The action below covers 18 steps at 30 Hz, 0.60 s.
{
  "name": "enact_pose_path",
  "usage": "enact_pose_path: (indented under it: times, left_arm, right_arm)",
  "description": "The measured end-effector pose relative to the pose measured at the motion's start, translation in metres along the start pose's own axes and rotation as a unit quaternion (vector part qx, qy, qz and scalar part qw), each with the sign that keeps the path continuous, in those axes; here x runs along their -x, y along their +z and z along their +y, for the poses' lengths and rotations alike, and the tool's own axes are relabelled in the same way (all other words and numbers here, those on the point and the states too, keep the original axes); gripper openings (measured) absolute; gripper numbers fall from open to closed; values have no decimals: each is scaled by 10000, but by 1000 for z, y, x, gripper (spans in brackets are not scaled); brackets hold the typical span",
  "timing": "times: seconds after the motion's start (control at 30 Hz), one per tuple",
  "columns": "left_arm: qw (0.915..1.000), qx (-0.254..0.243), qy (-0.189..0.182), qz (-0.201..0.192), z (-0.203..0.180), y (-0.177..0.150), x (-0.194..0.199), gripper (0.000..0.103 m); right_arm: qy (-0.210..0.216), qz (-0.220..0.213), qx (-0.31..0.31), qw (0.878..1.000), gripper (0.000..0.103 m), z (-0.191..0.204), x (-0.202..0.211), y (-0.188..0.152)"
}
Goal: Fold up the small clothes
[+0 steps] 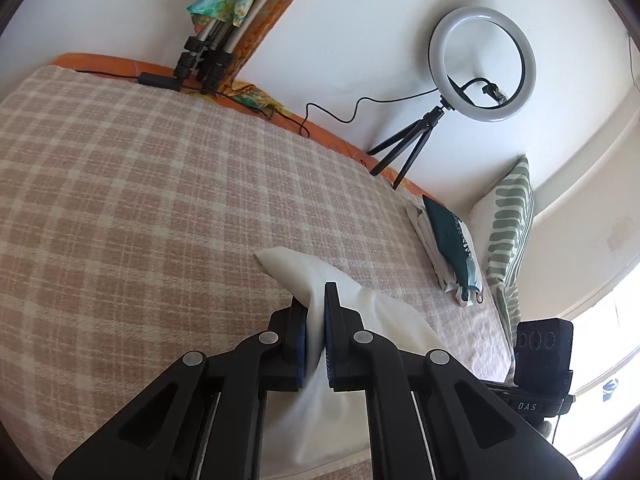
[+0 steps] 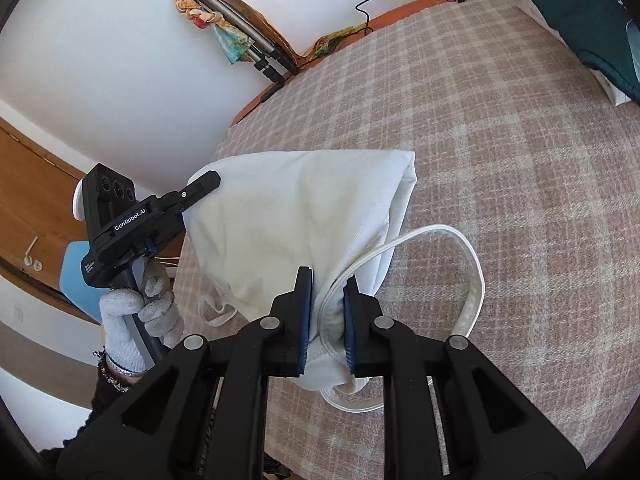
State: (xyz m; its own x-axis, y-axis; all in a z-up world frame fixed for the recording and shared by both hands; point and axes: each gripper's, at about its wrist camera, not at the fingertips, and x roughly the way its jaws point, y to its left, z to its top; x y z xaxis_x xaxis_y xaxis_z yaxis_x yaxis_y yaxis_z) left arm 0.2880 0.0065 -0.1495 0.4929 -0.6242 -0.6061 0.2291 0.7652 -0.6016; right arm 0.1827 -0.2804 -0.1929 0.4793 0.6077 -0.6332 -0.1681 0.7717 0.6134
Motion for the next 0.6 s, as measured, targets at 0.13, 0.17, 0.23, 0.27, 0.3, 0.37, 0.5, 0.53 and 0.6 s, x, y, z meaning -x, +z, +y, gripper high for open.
enact_pose_path:
  times: [0.13, 0.17, 0.23, 0.27, 0.3, 0.37, 0.5, 0.53, 0.6]
  left_arm:
    - [9997, 67, 242, 35, 18, 3, -3, 5]
    - [9996, 101, 260, 52, 23, 3, -4, 5]
    - [9996, 235, 101, 70, 31, 4, -4, 5]
    - [9994, 318, -57, 120, 35, 4, -4, 5]
    - [9990, 400, -141, 160, 38, 4, -5, 5]
    - [9983, 534, -130, 168, 41, 5, -6, 6]
    - [9974, 675, -184, 180, 45, 3, -14, 27]
    - [9970, 715, -187, 236, 45, 2, -19, 36]
    - [9961, 734, -263, 403, 47, -1, -30, 36]
  right_arm:
    - [-114, 127, -192, 9997, 25, -12, -16, -8]
    - [63, 117, -220, 9997, 37, -13, -16, -8]
    - [491, 85, -295, 9983, 57, -15, -15, -8]
    - [572, 29, -344, 9978, 60, -16, -15, -9]
    - [619, -17, -351, 9975, 60, -15, -16, -10]
    - [764, -9, -354, 9964, 60, -13, -21, -9]
    - [937, -60, -400, 9948, 60, -10, -29, -9]
    - [924, -86, -404, 9949, 58, -9, -29, -10]
    - [803, -78, -395, 9960, 46, -5, -33, -9]
